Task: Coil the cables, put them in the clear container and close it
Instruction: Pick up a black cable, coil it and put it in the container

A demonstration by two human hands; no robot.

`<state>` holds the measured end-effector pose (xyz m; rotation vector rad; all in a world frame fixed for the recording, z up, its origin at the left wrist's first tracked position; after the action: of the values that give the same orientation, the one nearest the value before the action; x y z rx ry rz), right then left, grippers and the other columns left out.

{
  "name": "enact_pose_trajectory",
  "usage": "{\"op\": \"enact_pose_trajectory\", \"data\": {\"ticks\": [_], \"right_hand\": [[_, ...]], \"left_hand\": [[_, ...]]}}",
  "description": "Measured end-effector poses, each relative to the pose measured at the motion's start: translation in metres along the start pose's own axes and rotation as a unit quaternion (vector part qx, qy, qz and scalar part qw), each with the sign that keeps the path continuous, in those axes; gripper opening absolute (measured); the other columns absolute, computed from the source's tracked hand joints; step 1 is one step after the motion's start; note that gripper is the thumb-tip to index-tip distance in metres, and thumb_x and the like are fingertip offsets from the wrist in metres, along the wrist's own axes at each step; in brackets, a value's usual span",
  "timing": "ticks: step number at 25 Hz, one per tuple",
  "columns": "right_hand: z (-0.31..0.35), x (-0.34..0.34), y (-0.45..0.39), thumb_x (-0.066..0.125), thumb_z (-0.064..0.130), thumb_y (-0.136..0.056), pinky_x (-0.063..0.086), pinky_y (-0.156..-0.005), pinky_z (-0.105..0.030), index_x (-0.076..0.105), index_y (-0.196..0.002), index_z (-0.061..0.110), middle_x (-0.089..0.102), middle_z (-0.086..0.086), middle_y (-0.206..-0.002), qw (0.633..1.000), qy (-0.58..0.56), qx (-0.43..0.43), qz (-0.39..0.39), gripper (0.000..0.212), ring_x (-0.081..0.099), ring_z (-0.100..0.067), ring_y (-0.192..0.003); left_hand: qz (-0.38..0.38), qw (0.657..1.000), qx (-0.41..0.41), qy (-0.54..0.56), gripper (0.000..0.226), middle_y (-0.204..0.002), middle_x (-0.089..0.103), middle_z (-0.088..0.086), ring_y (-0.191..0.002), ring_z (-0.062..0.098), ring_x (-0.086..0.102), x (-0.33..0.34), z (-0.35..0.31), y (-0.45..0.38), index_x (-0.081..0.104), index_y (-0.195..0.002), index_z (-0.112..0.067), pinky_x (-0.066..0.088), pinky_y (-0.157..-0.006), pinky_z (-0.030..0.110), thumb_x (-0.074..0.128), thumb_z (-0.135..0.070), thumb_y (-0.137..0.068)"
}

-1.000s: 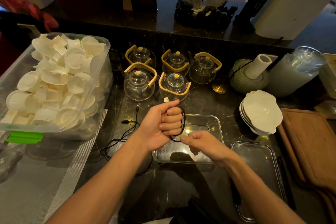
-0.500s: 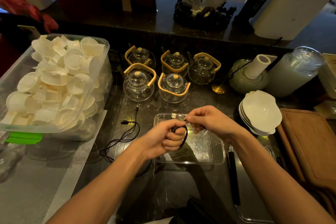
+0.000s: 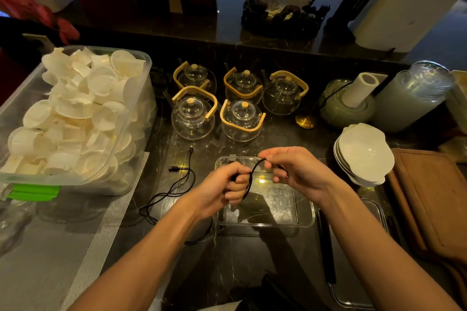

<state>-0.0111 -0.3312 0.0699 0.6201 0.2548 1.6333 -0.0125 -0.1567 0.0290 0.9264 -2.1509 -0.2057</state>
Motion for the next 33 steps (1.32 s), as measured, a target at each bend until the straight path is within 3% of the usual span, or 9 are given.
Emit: {"op": "enact_pose_trajectory", "data": {"ticks": [5,10,12,16,19,24,27,29,33], "right_hand": [[-0.001,0.006,-0.011,0.063,0.002,-0.095,0.048,-0.053,-0.025,0.069,-0.113,-0.001,0.067,-0.007,-0.076,0.999,-0.022,0.026,-0.034,0.019,0.042,-0.009,-0.049],[0.010,0.024,0.004,0.065,0.003,-0.094,0.052,-0.055,-0.025,0.069,-0.097,0.005,0.071,-0.011,-0.076,0.993,0.097,-0.063,-0.016,0.006,0.052,-0.011,-0.052],[0.007,0.031,0.014,0.062,0.001,-0.094,0.053,-0.057,-0.025,0.067,-0.098,0.004,0.074,-0.011,-0.079,0.984,0.153,-0.085,-0.021,0.006,0.057,-0.012,-0.054],[-0.007,0.043,0.030,0.062,0.001,-0.096,0.055,-0.057,-0.029,0.059,-0.111,-0.001,0.078,-0.013,-0.087,0.990,0.119,-0.062,-0.036,0.016,0.062,-0.017,-0.058],[-0.018,0.046,0.037,0.069,0.008,-0.095,0.058,-0.059,-0.031,0.065,-0.104,0.000,0.078,-0.020,-0.090,0.989,0.145,-0.035,-0.024,0.013,0.066,-0.018,-0.055],[-0.019,0.042,0.036,0.079,0.022,-0.090,0.057,-0.050,-0.031,0.076,-0.090,0.013,0.068,-0.012,-0.078,0.966,0.238,-0.096,-0.038,0.009,0.057,-0.010,-0.051],[-0.024,0.033,0.029,0.080,0.027,-0.088,0.060,-0.054,-0.038,0.070,-0.105,0.007,0.065,-0.012,-0.088,0.989,0.119,-0.061,-0.056,0.029,0.059,-0.015,-0.054],[-0.032,0.034,0.026,0.074,0.033,-0.092,0.059,-0.057,-0.037,0.068,-0.117,0.002,0.068,-0.016,-0.098,0.999,0.036,-0.013,0.006,0.041,0.058,-0.018,-0.058],[-0.039,0.033,0.020,0.075,0.024,-0.090,0.054,-0.054,-0.029,0.070,-0.107,-0.002,0.060,0.001,-0.069,0.998,0.034,0.005,0.050,0.032,0.050,-0.012,-0.054]], "left_hand": [[0.127,0.992,-0.009,0.019,0.037,-0.045,0.030,-0.012,-0.037,0.007,0.019,0.019,0.007,0.003,0.038,-0.057,-0.022,0.015,-0.042,0.023,0.050,-0.022,-0.092],[0.009,0.990,0.025,0.137,0.038,-0.042,0.023,-0.009,-0.034,0.009,0.016,0.011,0.016,-0.004,0.041,-0.055,-0.020,0.013,-0.039,0.024,0.047,-0.020,-0.093],[-0.018,0.991,0.045,0.128,0.037,-0.041,0.026,-0.010,-0.032,0.007,0.022,0.006,0.016,-0.005,0.045,-0.058,-0.019,0.018,-0.037,0.021,0.047,-0.021,-0.095],[-0.073,0.986,0.062,0.136,0.042,-0.039,0.032,-0.009,-0.029,0.004,0.021,0.002,0.012,-0.004,0.046,-0.057,-0.020,0.015,-0.034,0.019,0.058,-0.036,-0.094],[-0.115,0.983,0.084,0.117,0.047,-0.036,0.030,-0.010,-0.027,0.003,0.023,0.000,0.006,-0.004,0.037,-0.053,-0.021,0.016,-0.033,0.017,0.067,-0.029,-0.087],[-0.088,0.975,0.097,0.180,0.046,-0.032,0.029,-0.010,-0.025,0.003,0.020,0.006,-0.003,-0.002,0.036,-0.044,-0.023,0.013,-0.031,0.018,0.061,-0.015,-0.081],[-0.028,0.966,0.097,0.239,0.048,-0.031,0.031,-0.010,-0.029,0.007,0.011,0.009,-0.008,0.000,0.039,-0.042,-0.023,0.012,-0.030,0.018,0.053,-0.014,-0.086],[-0.010,0.968,0.098,0.231,0.047,-0.031,0.032,-0.010,-0.028,0.007,0.013,0.011,-0.008,0.000,0.040,-0.042,-0.023,0.016,-0.029,0.017,0.054,-0.014,-0.085],[-0.059,0.982,0.093,0.155,0.046,-0.032,0.030,-0.008,-0.024,0.004,0.025,0.010,-0.007,0.002,0.037,-0.044,-0.023,0.021,-0.028,0.017,0.058,-0.013,-0.084]]}}
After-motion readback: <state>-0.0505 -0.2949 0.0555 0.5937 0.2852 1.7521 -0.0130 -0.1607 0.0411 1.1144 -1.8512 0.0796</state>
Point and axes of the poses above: each hand's wrist, its own y-axis away from the middle knuckle, its own x-axis out of the palm, z = x × y, the point moved 4 cm from there along -y, towards the middle knuckle
